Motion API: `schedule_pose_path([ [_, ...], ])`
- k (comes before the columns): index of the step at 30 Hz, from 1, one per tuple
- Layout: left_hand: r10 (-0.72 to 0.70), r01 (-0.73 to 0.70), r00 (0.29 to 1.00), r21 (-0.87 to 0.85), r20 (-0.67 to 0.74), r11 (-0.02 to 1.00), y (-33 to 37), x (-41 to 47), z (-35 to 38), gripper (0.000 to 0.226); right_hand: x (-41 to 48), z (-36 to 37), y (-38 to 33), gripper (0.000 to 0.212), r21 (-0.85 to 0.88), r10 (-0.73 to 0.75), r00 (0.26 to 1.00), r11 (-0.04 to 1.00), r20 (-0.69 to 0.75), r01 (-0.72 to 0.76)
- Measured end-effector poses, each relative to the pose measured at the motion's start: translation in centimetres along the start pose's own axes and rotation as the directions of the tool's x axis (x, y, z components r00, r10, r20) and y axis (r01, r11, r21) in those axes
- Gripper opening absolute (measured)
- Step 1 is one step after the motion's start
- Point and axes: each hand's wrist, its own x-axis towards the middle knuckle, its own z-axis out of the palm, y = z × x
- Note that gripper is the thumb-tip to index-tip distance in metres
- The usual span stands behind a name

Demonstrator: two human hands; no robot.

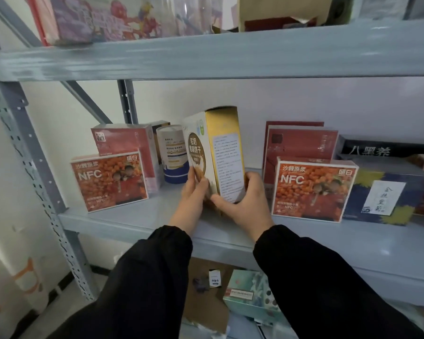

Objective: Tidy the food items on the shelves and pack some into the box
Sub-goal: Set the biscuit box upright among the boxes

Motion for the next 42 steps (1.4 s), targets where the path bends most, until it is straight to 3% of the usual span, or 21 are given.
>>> schedule_pose_path([
  [5,0.025,0.007,0.990,-0.226,0.138,0.974,0.4,-0.4,-0.2,0.053,0.0,-0.2,-0.4,0.029,0.298,0.100,0.990,0.946,0.097,-0.125],
  [8,0.009,0.029,0.989,-0.259,0.147,0.965,0.6,-0.8,-0.2,0.060,0.4,-0.4,-0.3,0.039,0.330,0.181,0.974,0.919,0.137,-0.217],
  [12,-0.027,0.064,0.992,-0.312,0.120,0.948,0.2,-0.7,-0.3,0.064,0.5,-0.4,-0.4,0.030,0.313,0.193,0.958,0.916,0.211,-0.253],
  [20,-0.109,0.138,0.990,-0.436,0.091,0.890,0.2,-1.1,-0.1,0.069,0.8,-0.2,-0.1,0.058,0.397,0.157,0.916,0.864,0.370,-0.309],
  [23,-0.145,0.194,0.980,-0.520,0.134,0.832,0.8,-1.6,-0.1,0.051,0.9,-0.3,0.8,0.059,0.418,0.152,0.928,0.860,0.340,-0.293],
  [26,-0.142,0.241,0.969,-0.656,0.202,0.715,0.7,-1.5,-0.4,0.046,1.2,-0.5,1.3,0.078,0.469,0.179,0.928,0.822,0.326,-0.323],
  [28,-0.118,0.224,0.973,-0.707,0.197,0.671,0.6,-1.3,-0.7,0.056,1.6,-0.2,1.7,0.061,0.496,0.173,0.930,0.806,0.325,-0.323],
  [30,-0.135,0.214,0.977,-0.718,0.167,0.662,0.7,-1.4,-0.9,0.053,1.8,-0.1,1.8,0.050,0.555,0.158,0.937,0.770,0.311,-0.315],
  [33,-0.230,0.251,0.966,-0.660,0.120,0.708,1.4,-2.4,-0.9,0.033,1.9,-0.3,1.8,0.067,0.652,0.209,0.907,0.637,0.366,-0.410],
  [35,-0.289,0.261,0.956,-0.612,0.054,0.747,2.1,-3.0,-1.1,0.029,1.9,-0.4,2.0,0.064,0.664,0.221,0.885,0.593,0.410,-0.456],
  [42,-0.255,0.229,0.966,-0.579,0.037,0.782,3.2,-2.5,-2.3,0.048,2.3,-0.1,2.0,0.056,0.671,0.266,0.925,0.637,0.270,-0.379],
])
